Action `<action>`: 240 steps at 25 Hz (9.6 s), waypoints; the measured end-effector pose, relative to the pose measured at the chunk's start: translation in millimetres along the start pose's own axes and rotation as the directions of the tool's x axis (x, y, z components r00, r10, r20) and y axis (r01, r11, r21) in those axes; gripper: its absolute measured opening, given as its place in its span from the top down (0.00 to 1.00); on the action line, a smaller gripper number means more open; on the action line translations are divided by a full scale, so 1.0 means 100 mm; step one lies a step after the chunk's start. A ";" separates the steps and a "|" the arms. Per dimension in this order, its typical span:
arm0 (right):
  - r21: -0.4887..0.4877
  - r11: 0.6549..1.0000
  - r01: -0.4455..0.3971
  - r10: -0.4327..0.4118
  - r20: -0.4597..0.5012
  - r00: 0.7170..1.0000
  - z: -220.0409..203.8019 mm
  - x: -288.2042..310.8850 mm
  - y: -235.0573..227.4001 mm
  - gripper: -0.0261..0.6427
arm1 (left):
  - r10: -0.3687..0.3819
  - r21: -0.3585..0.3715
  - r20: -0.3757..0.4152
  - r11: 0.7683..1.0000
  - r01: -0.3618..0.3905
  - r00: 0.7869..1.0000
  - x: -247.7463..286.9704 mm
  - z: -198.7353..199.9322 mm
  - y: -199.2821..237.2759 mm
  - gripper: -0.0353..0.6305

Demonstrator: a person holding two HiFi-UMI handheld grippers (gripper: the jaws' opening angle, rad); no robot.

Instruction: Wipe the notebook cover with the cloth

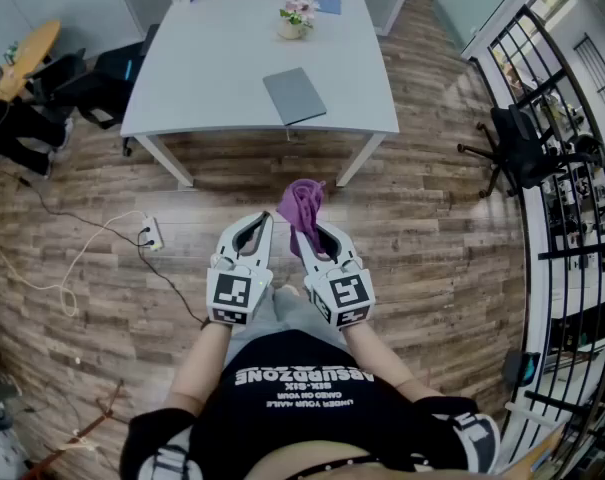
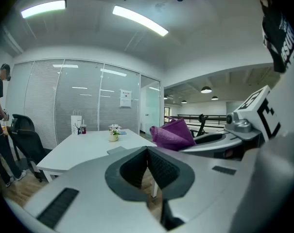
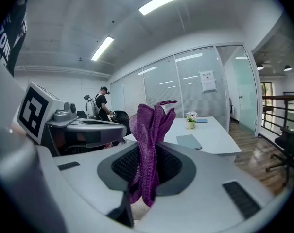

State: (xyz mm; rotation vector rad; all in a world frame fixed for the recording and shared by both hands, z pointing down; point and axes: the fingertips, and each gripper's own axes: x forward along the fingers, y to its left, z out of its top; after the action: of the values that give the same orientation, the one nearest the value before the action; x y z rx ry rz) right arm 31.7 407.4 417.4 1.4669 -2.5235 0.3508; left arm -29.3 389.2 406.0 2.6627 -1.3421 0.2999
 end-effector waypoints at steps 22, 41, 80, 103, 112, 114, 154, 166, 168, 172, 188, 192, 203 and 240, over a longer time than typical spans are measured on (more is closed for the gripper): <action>-0.021 0.999 0.043 -0.044 -0.053 0.998 0.41 1.86 -0.81 0.84 | -0.091 -0.041 -0.047 0.995 0.089 0.995 1.46 -0.02 1.63 0.92; -0.212 0.962 0.175 -0.226 -0.249 0.942 0.34 3.03 -2.12 0.84 | -0.279 -0.088 -0.176 0.960 0.267 0.944 2.75 -0.32 2.31 0.92; -0.362 0.931 -0.041 -0.237 -0.690 0.684 -0.63 5.14 -3.79 0.83 | -0.274 -0.317 -0.440 0.938 0.138 0.855 4.12 -1.17 2.78 0.92; -0.350 0.929 -0.124 -0.163 -0.685 0.710 -0.66 5.28 -3.10 0.83 | -0.271 -0.317 -0.431 0.938 0.137 0.860 4.00 -1.14 2.85 0.92; -0.311 0.937 -0.160 -0.101 -0.677 0.729 -0.65 5.35 -2.80 0.83 | -0.257 -0.318 -0.425 0.940 0.122 0.868 3.91 -1.16 2.89 0.92; -0.304 0.938 -0.170 -0.086 -0.676 0.732 -0.66 5.35 -2.74 0.83 | -0.253 -0.321 -0.423 0.940 0.117 0.870 3.89 -1.17 2.90 0.92; -0.186 0.963 -0.193 0.017 -0.677 0.736 -0.80 4.91 -2.60 0.83 | -0.215 -0.311 -0.402 0.946 0.088 0.890 3.81 -1.11 3.06 0.92; -0.138 0.984 -0.114 -0.006 -0.662 0.750 -0.70 4.94 -3.08 0.83 | -0.219 -0.310 -0.408 0.946 0.092 0.886 3.92 -1.09 3.02 0.92; -0.133 0.986 -0.101 -0.013 -0.661 0.750 -0.70 4.93 -3.15 0.83 | -0.219 -0.308 -0.410 0.947 0.092 0.885 3.94 -1.09 3.01 0.92; -0.118 0.991 -0.059 -0.033 -0.657 0.753 -0.70 4.89 -3.30 0.83 | -0.219 -0.306 -0.410 0.947 0.093 0.885 3.97 -1.07 2.99 0.92; -0.107 0.994 0.032 -0.095 -0.658 0.747 -0.70 4.69 -3.79 0.83 | -0.242 -0.304 -0.416 0.945 0.117 0.876 3.99 -1.09 2.84 0.92; -0.099 0.994 0.050 -0.103 -0.654 0.750 -0.71 4.67 -3.83 0.83 | -0.242 -0.301 -0.418 0.946 0.118 0.875 3.98 -1.10 2.83 0.92; -0.096 0.992 0.083 -0.126 -0.650 0.749 -0.75 4.53 -3.84 0.83 | -0.255 -0.298 -0.417 0.945 0.134 0.873 3.92 -1.11 2.80 0.92; -0.057 0.994 0.092 -0.107 -0.648 0.754 -0.92 4.37 -3.23 0.83 | -0.282 -0.302 -0.413 0.940 0.162 0.866 3.67 -1.17 2.70 0.92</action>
State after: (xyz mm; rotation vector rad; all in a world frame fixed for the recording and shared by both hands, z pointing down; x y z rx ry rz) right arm 105.6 -80.0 664.8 1.1826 -1.8693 0.6797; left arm -47.5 -30.0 618.8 2.3037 -0.8529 0.6229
